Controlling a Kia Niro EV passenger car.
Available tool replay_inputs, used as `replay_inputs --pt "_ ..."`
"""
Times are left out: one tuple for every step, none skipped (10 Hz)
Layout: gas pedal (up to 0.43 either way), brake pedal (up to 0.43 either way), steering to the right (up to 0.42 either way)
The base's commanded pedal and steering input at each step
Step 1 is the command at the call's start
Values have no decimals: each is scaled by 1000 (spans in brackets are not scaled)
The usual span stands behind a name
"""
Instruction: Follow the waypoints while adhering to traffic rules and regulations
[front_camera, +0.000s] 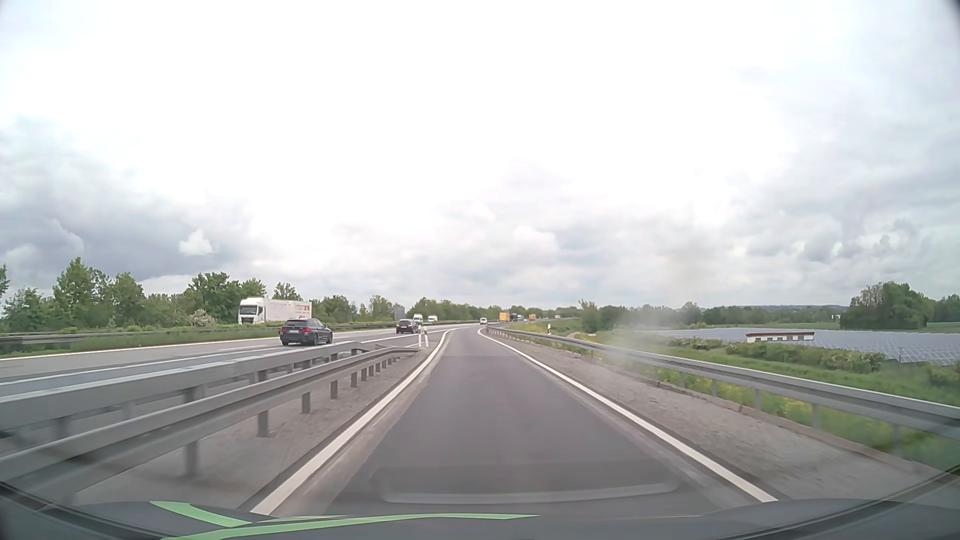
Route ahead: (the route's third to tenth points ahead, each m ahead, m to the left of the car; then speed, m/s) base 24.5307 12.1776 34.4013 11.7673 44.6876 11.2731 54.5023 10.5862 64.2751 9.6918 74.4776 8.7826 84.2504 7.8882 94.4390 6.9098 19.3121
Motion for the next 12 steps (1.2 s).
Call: replay_inputs --pt "0 0 0" --pt "0 0 0" --pt "0 0 0" --pt "0 0 -2" --pt "0 0 -3" --pt "0 0 -6" --pt "0 0 -8" --pt "0 0 -10" --pt "0 0 -9" --pt "0 0 -10" --pt "0 0 -9" --pt "0 0 -10"
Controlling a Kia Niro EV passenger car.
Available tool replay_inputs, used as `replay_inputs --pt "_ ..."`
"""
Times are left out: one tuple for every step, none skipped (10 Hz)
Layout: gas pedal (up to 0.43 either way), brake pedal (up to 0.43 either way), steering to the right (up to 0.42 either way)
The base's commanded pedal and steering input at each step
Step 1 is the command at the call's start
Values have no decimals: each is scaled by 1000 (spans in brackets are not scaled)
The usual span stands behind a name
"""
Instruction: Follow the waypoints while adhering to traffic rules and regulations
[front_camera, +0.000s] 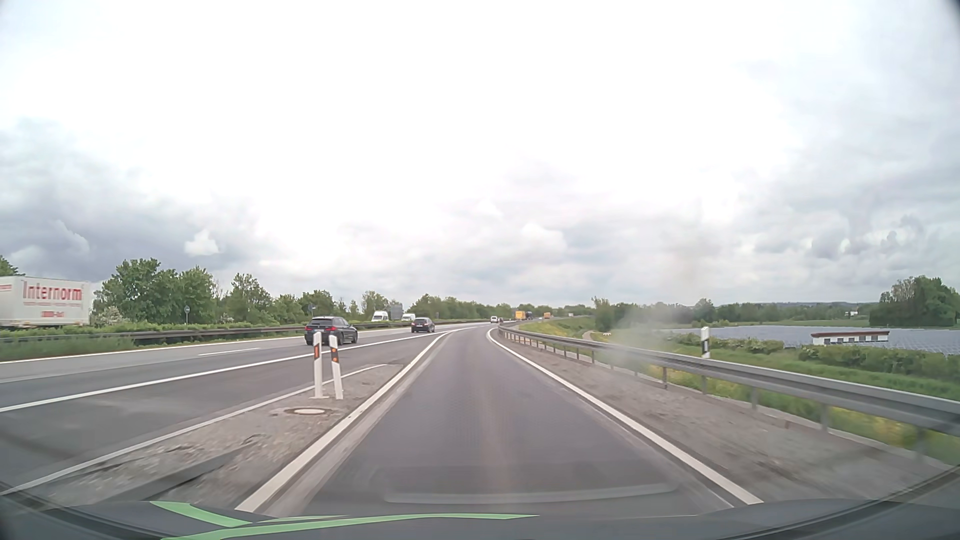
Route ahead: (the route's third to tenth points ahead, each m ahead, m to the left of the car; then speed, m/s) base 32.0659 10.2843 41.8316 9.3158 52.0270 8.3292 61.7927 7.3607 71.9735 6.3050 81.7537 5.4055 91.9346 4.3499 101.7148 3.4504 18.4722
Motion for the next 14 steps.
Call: replay_inputs --pt "0 0 -10" --pt "0 0 -9" --pt "0 0 -9" --pt "8 0 -9" --pt "59 0 -9" --pt "98 0 -9" --pt "98 0 -9" --pt "98 0 -9" --pt "118 0 -9" --pt "118 0 -8" --pt "118 0 -5" --pt "118 0 -3" --pt "118 0 -1" --pt "118 0 0"
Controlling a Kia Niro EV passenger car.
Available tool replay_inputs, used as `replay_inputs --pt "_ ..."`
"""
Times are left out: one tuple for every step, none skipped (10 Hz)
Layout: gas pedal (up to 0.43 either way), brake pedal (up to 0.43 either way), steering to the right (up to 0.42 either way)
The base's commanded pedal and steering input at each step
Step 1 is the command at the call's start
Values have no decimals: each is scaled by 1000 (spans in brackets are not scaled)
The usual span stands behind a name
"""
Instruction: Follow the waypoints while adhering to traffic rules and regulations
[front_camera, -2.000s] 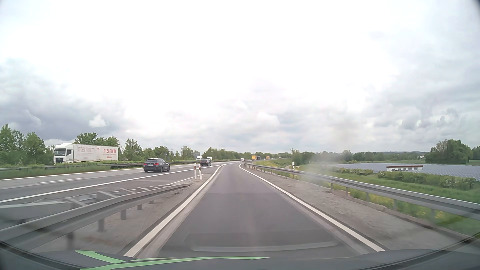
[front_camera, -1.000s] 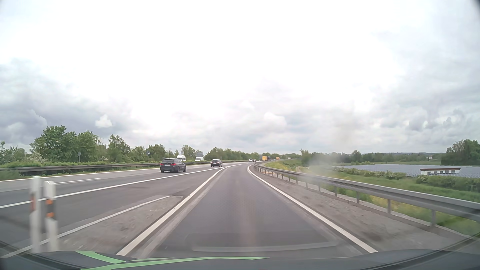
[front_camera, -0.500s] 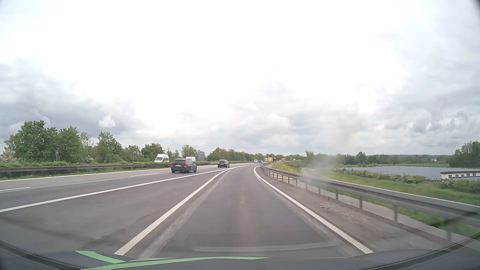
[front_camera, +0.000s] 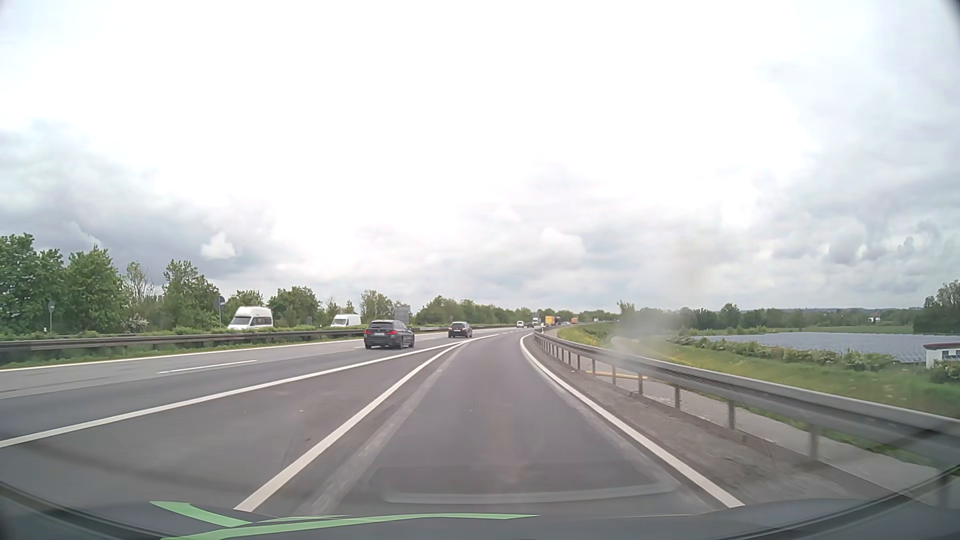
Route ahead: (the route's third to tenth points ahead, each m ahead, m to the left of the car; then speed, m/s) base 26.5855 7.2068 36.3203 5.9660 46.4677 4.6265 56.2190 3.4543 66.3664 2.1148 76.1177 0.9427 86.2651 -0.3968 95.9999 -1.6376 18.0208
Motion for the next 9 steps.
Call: replay_inputs --pt "118 0 2" --pt "118 0 3" --pt "118 0 4" --pt "118 0 5" --pt "118 0 5" --pt "118 0 6" --pt "118 0 6" --pt "118 0 5" --pt "118 0 6"
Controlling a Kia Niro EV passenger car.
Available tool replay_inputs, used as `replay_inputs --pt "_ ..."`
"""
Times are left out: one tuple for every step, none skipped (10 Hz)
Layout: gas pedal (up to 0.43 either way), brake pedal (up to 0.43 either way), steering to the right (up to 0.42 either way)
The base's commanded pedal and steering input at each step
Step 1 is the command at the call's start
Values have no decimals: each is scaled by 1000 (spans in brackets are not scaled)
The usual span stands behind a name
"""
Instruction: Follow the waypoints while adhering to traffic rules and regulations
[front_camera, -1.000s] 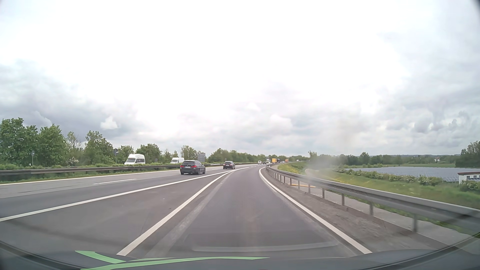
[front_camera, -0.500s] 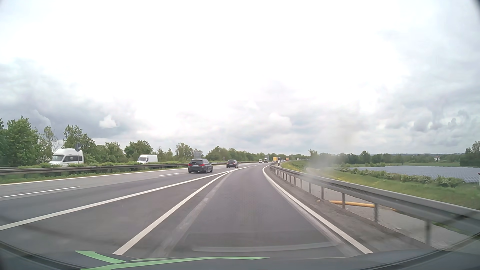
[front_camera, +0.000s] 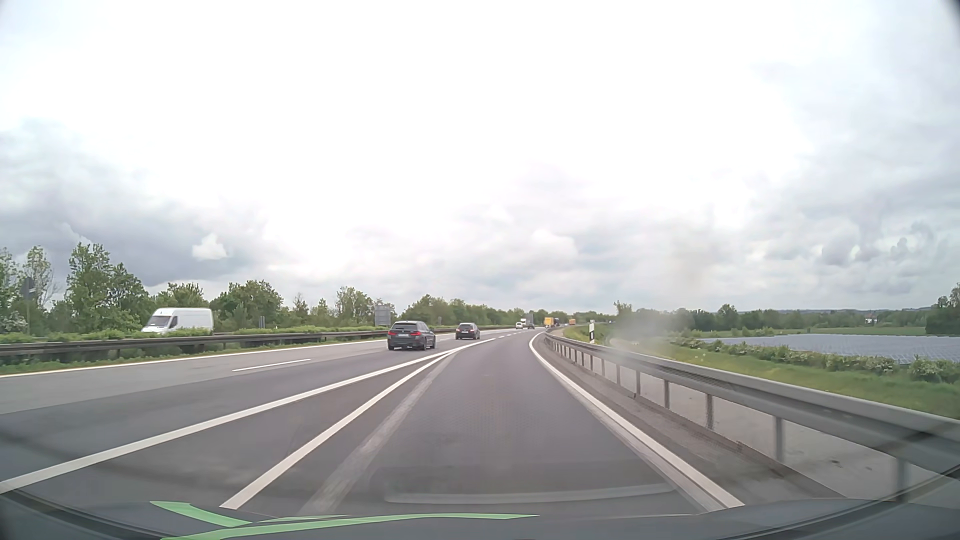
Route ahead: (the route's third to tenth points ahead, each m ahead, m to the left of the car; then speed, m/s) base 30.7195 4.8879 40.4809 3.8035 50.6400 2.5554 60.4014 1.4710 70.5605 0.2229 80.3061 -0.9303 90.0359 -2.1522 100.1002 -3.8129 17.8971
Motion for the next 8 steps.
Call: replay_inputs --pt "118 0 7" --pt "118 0 7" --pt "118 0 7" --pt "118 0 7" --pt "118 0 8" --pt "118 0 8" --pt "118 0 8" --pt "118 0 8"
